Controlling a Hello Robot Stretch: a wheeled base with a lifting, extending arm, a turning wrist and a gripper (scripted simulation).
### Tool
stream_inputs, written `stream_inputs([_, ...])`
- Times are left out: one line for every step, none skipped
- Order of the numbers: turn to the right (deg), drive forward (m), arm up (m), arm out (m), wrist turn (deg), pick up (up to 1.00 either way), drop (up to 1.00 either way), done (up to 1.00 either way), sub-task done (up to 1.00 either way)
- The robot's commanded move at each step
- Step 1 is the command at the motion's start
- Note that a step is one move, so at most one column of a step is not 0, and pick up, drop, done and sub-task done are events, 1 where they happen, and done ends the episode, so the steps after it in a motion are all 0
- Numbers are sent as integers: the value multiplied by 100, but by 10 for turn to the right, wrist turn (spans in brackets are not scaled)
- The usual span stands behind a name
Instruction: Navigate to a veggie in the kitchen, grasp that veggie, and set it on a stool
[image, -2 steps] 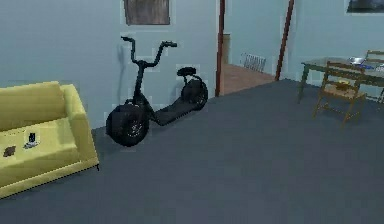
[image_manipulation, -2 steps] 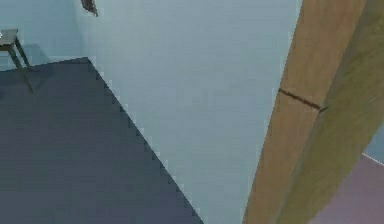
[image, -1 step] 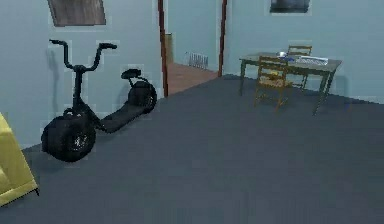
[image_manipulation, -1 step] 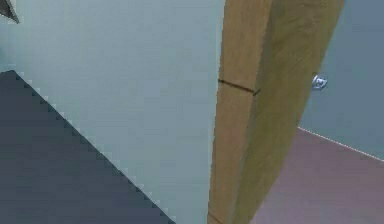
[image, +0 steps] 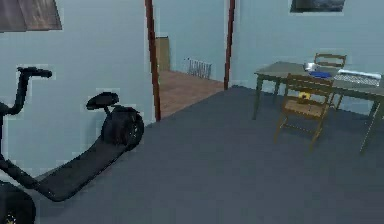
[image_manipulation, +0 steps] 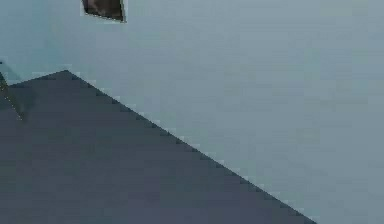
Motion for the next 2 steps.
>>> stream_inputs([0, 100, 0, 0, 0, 0, 0, 0, 0])
stream_inputs([30, 0, 0, 0, 0, 0, 0, 0, 0])
